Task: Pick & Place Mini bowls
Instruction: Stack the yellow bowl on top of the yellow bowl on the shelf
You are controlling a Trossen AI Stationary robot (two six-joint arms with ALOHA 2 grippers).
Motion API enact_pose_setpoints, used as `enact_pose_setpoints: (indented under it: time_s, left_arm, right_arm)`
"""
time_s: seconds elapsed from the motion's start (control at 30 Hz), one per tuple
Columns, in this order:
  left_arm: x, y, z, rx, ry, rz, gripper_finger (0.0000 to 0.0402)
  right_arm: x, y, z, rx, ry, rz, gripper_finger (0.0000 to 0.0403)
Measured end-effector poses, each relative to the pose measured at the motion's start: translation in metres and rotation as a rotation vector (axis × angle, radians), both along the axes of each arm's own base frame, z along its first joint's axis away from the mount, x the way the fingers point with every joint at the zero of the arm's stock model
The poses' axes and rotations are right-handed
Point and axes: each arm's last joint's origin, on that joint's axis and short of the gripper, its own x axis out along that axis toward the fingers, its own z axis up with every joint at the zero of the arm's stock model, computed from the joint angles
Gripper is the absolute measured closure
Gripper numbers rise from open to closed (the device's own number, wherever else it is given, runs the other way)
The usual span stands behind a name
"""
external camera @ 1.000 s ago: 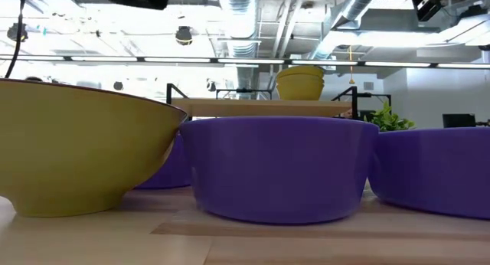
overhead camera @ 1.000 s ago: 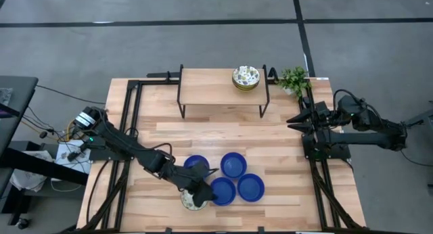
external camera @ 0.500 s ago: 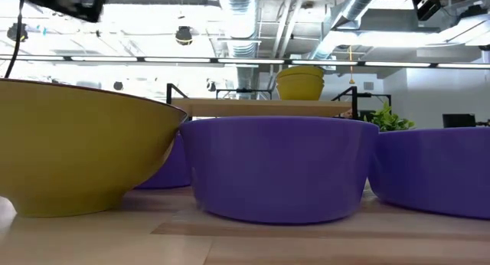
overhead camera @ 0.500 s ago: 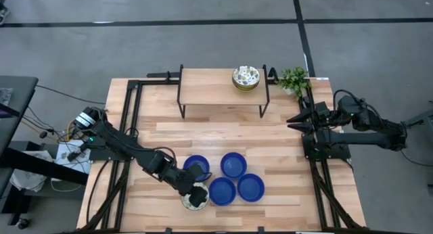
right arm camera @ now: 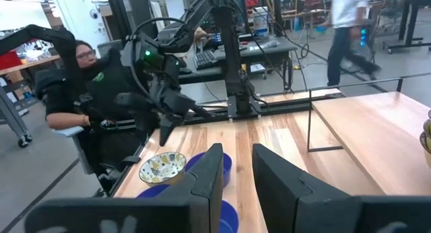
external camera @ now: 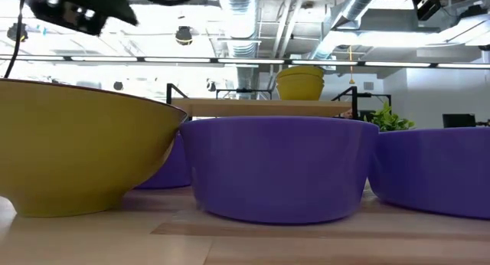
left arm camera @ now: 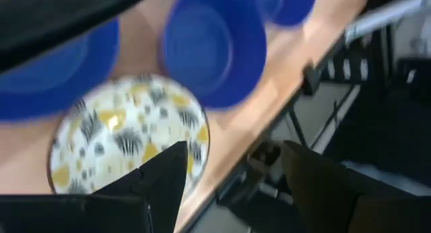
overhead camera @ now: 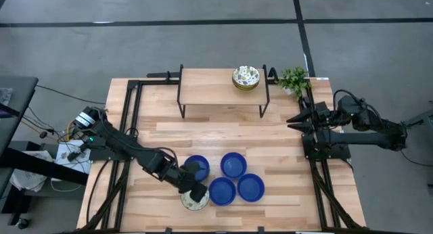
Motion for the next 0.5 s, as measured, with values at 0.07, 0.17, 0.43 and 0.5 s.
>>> enact_pose_setpoints:
  time_s: [0.07, 0.17, 0.43, 0.5]
  left_arm:
    - [0.004, 0.003, 0.002, 0.019, -0.048, 0.066, 0.0163]
    - [0.007, 0.001, 0.008, 0.041, -0.142, 0.146, 0.0163]
    - [0.012, -0.028, 0.016, 0.009, -0.348, 0.248, 0.0163]
    - [0.018, -0.039, 0.016, 0.007, -0.348, 0.226, 0.0163]
  right_arm:
    - [0.000, 0.000, 0.000, 0.001, 0.000, 0.000, 0.0333]
    - [0.000, 0.000, 0.000, 0.001, 0.000, 0.000, 0.0333]
    - [0.000, 0.000, 0.000, 0.000, 0.000, 0.000, 0.0333]
    - [0.000, 0.000, 0.000, -0.001, 0.000, 0.000, 0.0333]
